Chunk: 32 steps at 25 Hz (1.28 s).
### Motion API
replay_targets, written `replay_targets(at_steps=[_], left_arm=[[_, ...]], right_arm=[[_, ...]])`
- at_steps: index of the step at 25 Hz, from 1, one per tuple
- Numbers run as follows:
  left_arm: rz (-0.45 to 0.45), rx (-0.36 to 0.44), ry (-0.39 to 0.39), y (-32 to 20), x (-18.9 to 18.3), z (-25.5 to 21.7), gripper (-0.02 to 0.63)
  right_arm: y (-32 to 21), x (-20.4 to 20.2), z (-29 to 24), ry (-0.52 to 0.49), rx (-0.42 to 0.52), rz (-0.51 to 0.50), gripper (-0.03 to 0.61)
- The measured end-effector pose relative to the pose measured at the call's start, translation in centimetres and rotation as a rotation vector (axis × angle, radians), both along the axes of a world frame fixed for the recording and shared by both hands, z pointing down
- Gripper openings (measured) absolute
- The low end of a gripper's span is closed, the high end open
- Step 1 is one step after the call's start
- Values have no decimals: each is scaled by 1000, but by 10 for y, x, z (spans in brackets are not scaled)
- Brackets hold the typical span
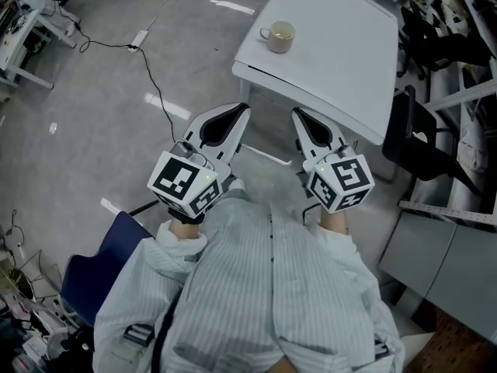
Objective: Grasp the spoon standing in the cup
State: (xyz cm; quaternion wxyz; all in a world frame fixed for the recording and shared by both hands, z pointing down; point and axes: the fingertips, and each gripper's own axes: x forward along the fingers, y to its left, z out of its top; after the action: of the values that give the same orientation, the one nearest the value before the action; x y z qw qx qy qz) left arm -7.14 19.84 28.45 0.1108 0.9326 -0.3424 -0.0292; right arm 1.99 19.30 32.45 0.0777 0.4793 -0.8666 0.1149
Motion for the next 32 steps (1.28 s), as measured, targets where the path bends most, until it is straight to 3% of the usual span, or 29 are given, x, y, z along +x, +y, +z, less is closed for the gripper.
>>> replay_targets(at_steps=[8, 17, 25, 32], left_arm=[[45, 3, 2, -22, -26, 7, 18], [52, -33, 2, -47, -31, 27, 18], [29, -42, -6, -104, -34, 33, 18], [9, -52, -11, -166, -8, 32, 18]], right_arm=[[-14, -25, 10, 0, -18, 49, 9], [-37, -15, 31, 5, -61, 90, 9], [-95, -13, 43, 19, -94, 74, 9], [-161, 6, 42, 12, -105, 42, 10]])
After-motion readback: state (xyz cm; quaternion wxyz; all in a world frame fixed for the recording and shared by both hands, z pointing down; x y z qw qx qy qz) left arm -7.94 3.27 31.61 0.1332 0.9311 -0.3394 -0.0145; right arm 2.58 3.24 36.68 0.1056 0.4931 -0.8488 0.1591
